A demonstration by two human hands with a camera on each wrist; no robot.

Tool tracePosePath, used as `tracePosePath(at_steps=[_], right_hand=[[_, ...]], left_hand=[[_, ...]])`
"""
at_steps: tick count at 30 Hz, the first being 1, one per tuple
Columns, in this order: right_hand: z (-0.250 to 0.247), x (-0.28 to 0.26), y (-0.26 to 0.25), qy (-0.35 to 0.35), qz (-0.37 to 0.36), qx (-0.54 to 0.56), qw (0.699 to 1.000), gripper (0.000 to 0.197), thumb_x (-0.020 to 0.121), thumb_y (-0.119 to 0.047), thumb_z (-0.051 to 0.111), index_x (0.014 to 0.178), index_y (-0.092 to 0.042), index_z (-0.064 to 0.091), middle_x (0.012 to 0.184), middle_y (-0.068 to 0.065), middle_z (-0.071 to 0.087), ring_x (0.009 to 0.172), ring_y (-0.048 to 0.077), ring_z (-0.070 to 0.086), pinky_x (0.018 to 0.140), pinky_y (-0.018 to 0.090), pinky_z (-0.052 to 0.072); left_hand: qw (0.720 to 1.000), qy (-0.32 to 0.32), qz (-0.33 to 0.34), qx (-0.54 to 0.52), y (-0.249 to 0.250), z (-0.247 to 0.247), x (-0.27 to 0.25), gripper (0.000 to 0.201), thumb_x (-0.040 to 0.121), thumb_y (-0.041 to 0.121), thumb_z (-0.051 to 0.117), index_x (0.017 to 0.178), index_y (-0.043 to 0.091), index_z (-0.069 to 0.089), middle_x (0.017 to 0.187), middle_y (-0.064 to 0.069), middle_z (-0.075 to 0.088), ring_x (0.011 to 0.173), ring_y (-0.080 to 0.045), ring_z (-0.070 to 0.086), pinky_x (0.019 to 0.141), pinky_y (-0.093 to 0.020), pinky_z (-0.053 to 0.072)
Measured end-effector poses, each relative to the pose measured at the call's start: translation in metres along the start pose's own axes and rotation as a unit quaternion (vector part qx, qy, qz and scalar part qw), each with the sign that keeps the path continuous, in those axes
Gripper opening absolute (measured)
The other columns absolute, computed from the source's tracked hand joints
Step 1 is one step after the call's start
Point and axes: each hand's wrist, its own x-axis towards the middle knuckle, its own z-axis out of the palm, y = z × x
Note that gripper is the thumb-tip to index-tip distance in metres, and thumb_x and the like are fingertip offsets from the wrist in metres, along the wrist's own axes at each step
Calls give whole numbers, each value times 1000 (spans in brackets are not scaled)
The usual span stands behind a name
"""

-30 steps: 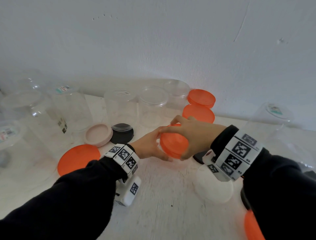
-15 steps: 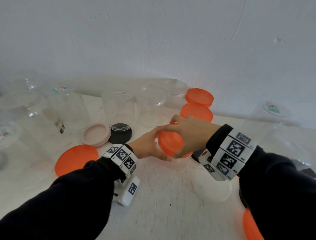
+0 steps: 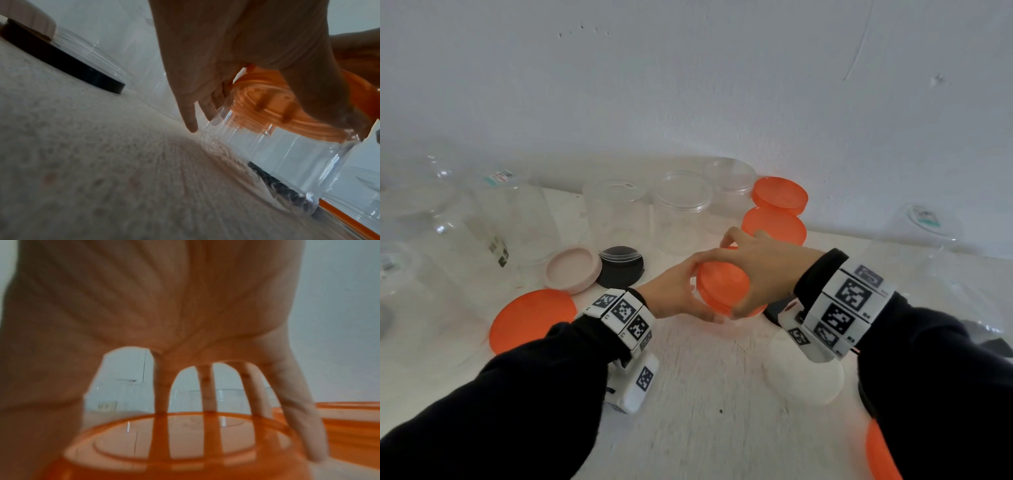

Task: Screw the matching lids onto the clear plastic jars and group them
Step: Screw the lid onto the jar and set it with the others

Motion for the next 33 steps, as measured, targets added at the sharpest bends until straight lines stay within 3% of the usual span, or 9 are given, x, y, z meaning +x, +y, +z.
tracePosePath(at_steps=[4,7,10,13,17,22,25,27,33], right_hand=[[2,2,0,27,24,-56,998,90,66,-72,60,141,-42,21,124,-1,38,95,19,49,70,30,40],[0,2,7,-31,-21,-23,999,95,67,-58,71,140,-51,12,146,-5,21,123,23,39,90,39,44],[0,2,11,-34,-56,23,998,96,67,-47,77,141,-52,16,147,-10,18,129,21,34,102,43,39],[2,2,13,10,-63,28,998,90,63,-58,75,138,-51,25,136,-12,31,118,16,42,95,35,43],[9,1,10,68,-49,-33,996,89,60,-76,60,138,-47,30,122,-7,43,95,16,53,76,30,47],[18,3,7,108,-41,-50,992,101,48,-86,31,138,-41,35,111,-2,49,77,17,52,60,24,34],[20,2,5,115,-33,-50,992,94,57,-82,51,138,-38,37,111,0,48,77,18,50,61,25,33],[21,1,4,122,-26,-47,991,89,61,-75,61,138,-37,37,112,1,48,81,20,53,63,26,37],[28,-4,1,138,-1,-38,990,87,62,-75,60,138,-40,36,117,0,48,92,22,55,69,29,43]], left_hand=[[1000,-1,-7,0,1,-1,-1,108,40,40,83,133,33,31,128,15,48,121,2,44,93,-16,41],[1000,1,-8,-6,2,-1,-2,105,40,40,84,130,35,31,128,16,47,121,3,43,97,-18,40],[1000,1,-11,-10,1,-1,-1,103,45,29,88,130,31,32,127,14,47,121,-1,45,94,-16,42],[1000,4,-9,-14,2,-2,-1,92,52,10,88,125,31,36,124,14,50,118,-1,47,87,-13,44],[1000,7,2,-12,6,-2,-3,93,41,22,87,120,35,40,120,16,53,113,3,49,79,-10,46],[1000,6,6,4,7,-1,-4,99,34,34,86,122,33,41,119,14,55,113,-1,51,87,-16,48],[1000,1,10,14,6,-2,-3,99,39,21,88,126,27,41,119,13,55,112,-1,52,86,-12,46],[1000,-2,14,15,6,-2,-3,103,35,27,88,126,27,41,119,12,56,111,-1,53,86,-11,45],[1000,-16,10,16,8,-2,-4,101,34,30,87,124,28,41,118,12,56,110,0,53,81,-8,43]])
